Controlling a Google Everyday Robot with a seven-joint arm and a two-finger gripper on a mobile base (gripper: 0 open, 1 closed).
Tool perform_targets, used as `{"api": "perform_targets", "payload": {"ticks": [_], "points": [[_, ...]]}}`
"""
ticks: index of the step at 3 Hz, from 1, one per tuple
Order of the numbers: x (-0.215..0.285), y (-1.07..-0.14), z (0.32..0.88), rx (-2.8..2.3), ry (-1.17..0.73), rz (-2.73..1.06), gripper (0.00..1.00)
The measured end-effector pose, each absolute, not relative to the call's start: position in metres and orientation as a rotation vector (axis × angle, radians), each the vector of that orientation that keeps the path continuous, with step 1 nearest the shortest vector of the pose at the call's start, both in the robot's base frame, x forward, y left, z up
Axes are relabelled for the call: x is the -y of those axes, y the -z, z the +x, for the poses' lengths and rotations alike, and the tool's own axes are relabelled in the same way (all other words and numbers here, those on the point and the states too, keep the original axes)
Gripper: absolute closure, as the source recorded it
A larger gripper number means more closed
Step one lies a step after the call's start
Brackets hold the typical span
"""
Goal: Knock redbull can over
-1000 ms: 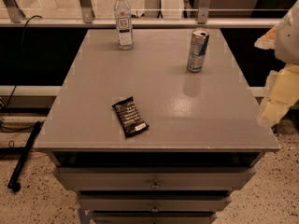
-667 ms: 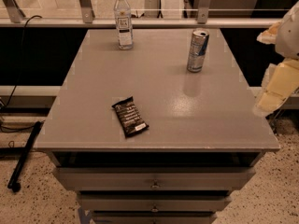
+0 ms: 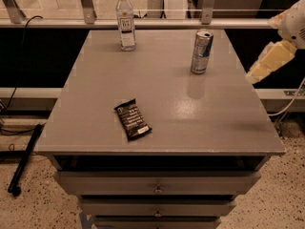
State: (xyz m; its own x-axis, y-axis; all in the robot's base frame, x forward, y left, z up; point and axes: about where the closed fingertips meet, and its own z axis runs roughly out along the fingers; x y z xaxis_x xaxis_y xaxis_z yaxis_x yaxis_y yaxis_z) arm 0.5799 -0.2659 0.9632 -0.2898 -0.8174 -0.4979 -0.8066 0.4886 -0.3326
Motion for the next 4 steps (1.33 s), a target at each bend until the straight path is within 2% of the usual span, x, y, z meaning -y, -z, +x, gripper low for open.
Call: {"api": "perform_targets", "payload": {"ticks": [2, 3, 4], "points": [[0.258, -0.938, 0.677, -1.93, -0.168, -1.158, 0.0], [0.231, -0.914, 0.706, -1.821, -0.354, -1.127, 0.0], [0.209, -0.903, 0.712, -1.77, -0.465, -1.125, 0.0]]}}
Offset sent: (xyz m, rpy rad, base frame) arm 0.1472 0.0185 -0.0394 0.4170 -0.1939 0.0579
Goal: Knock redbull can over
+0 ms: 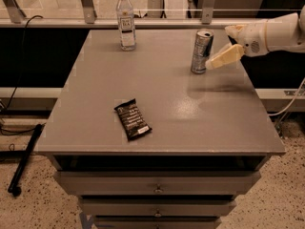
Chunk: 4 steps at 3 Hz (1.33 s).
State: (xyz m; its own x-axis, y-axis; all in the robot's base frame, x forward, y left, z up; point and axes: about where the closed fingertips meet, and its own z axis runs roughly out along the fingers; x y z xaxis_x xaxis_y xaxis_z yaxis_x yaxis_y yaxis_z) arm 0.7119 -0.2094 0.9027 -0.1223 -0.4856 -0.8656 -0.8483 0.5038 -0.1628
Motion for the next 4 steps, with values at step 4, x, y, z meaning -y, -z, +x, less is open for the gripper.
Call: {"api": "perform_targets", "payload": {"ticks": [4], "points": [[0.092, -0.933, 0.65, -1.521, -0.843, -1.302, 0.0]]}}
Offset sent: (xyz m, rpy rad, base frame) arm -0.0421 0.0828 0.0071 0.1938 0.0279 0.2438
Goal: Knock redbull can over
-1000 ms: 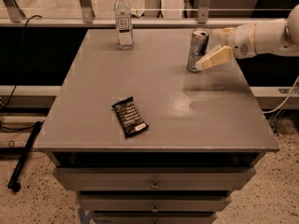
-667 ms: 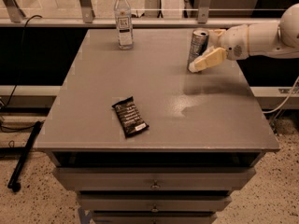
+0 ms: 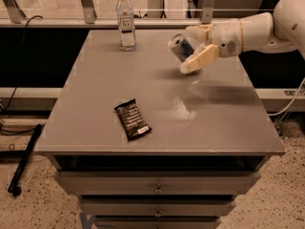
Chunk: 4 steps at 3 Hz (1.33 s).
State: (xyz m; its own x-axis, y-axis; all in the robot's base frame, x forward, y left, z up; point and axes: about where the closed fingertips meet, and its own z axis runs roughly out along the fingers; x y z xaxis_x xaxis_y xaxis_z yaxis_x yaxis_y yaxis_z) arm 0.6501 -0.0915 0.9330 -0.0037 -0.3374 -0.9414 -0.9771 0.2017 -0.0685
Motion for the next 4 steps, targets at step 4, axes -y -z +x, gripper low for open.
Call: {"api": "perform_targets", "payload": {"ticks": [4], "points": [[0.115, -0.955, 0.632, -1.53, -0.788, -1.327, 0.0]]}}
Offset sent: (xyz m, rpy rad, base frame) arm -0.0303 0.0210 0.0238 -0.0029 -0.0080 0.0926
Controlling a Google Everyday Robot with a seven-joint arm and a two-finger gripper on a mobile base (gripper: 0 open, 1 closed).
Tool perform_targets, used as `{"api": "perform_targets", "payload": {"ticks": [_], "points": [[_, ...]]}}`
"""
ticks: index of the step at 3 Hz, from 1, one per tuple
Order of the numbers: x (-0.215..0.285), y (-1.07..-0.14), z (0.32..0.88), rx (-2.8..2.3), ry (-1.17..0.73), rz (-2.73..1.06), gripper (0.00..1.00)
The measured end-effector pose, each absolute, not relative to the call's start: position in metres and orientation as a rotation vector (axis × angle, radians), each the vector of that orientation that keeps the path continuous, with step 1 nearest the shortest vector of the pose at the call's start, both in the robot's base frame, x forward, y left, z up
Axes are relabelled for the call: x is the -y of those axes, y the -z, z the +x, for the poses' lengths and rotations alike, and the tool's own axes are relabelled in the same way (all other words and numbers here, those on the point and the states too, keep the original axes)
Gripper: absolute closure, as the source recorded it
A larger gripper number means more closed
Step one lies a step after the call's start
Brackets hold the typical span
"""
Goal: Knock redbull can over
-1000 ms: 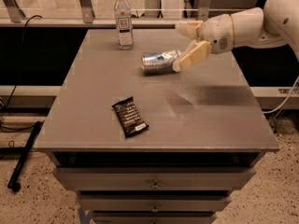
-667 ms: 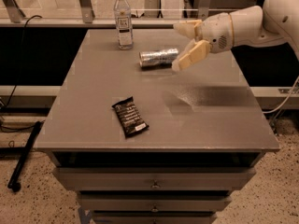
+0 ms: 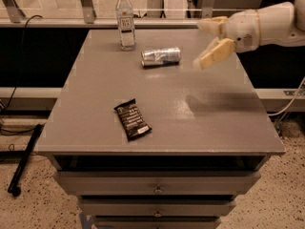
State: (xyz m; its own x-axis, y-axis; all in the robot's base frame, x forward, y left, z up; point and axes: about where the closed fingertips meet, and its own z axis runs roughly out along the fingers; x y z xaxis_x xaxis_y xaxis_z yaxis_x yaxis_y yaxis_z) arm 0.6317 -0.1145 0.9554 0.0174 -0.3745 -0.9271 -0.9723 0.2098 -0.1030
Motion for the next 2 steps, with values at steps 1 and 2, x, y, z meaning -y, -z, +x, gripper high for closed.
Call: {"api": "perform_targets", "payload": {"ticks": [1, 2], "points": [[0.167, -0.962, 0.633, -1.566, -0.696, -1.272, 0.0], [0.206, -0.967, 0.633, -1.597, -0.626, -1.222, 0.0]]}}
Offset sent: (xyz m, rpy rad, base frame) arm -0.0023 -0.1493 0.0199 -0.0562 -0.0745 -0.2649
